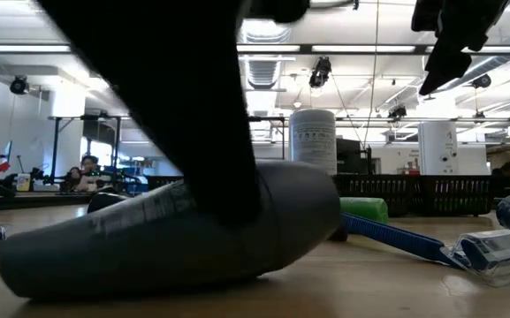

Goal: Pick & Place Travel size toiletries
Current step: Put the black deodorant into the left black bin

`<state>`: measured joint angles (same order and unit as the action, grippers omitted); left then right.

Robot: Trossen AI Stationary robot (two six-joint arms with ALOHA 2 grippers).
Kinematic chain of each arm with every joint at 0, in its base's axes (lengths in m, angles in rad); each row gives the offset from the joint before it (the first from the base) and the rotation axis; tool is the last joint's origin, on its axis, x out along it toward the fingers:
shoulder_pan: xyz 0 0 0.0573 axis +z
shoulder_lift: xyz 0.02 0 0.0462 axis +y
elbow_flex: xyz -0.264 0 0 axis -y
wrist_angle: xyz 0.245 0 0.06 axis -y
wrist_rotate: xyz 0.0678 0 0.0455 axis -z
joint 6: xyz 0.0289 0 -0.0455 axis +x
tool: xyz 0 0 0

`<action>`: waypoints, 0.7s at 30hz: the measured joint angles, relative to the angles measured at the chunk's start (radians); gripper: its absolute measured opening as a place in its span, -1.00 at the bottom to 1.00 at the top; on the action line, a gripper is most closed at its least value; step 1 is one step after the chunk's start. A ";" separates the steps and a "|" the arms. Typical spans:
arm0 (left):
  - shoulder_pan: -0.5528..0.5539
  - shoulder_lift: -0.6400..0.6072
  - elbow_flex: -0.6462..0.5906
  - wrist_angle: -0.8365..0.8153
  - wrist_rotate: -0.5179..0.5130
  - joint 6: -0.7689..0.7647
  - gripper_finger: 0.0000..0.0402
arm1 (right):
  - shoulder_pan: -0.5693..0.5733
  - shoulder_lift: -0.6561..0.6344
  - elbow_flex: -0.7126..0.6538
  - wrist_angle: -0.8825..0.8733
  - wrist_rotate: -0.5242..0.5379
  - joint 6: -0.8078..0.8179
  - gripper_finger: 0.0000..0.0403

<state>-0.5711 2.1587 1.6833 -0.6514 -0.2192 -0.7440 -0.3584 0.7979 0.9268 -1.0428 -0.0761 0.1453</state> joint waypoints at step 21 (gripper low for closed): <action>0.025 -0.016 -0.006 -0.092 -0.055 -0.196 0.07 | 0.000 0.003 0.000 0.005 0.001 -0.026 0.99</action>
<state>-0.5461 2.1423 1.6772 -0.7433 -0.2739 -0.9396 -0.3584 0.8005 0.9268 -1.0378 -0.0753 0.1192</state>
